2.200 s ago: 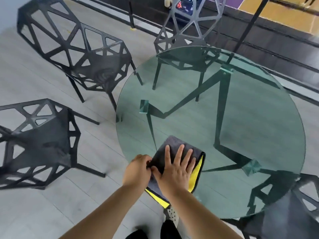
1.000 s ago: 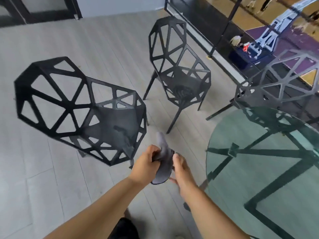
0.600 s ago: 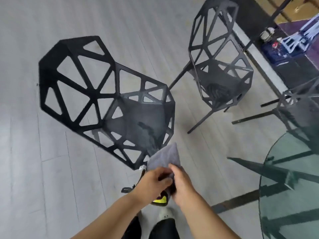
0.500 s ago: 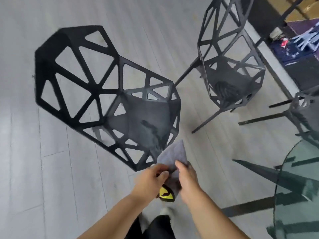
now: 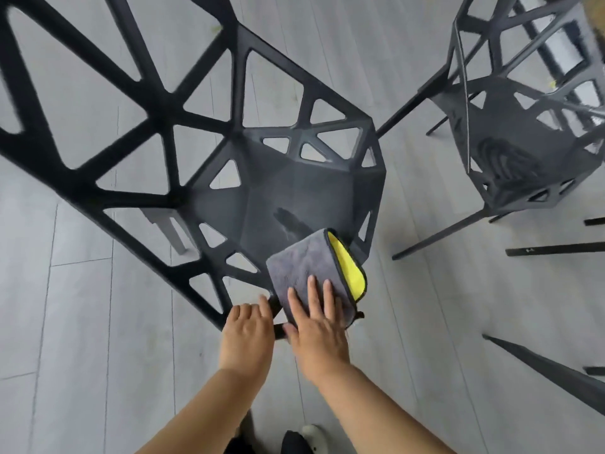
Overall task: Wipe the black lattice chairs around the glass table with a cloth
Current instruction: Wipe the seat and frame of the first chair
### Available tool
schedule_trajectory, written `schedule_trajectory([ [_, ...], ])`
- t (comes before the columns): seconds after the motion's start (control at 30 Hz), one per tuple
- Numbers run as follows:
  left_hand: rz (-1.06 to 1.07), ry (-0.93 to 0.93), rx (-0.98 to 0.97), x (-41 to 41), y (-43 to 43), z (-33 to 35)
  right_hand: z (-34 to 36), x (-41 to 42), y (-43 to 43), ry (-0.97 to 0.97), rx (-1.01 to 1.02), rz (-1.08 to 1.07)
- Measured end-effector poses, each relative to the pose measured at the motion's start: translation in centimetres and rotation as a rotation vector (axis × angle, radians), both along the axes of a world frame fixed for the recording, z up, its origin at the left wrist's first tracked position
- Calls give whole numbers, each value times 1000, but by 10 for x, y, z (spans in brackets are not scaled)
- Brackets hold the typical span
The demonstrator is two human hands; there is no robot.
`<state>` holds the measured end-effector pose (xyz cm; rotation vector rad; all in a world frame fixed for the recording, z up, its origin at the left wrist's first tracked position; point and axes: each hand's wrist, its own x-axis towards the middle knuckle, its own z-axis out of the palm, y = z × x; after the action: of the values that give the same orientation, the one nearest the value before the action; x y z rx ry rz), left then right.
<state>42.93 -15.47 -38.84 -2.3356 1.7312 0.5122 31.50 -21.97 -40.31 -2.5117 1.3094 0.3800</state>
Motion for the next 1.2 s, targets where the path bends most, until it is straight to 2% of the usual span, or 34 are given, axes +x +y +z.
schedule_trajectory([
  [0.07,-31,-30,-87,8,5,-7,-11,-2,9,-41,-58,12],
  [0.17,-66,-30,-109,21,15,-1,-12,-3,14,-63,-99,144],
  [0.37,-21,-114,-86,76,54,2,-16,39,30,-31,-23,366],
  [0.57,119,-76,-40,86,71,7,-16,75,38,-42,4,284],
  [0.83,134,-31,60,84,76,3,-14,78,-36,66,-120,318],
  [1.07,112,-20,57,86,77,0,-14,73,-145,174,-136,83],
  [1.2,78,-41,63,87,76,-1,-17,77,-145,170,-151,49],
])
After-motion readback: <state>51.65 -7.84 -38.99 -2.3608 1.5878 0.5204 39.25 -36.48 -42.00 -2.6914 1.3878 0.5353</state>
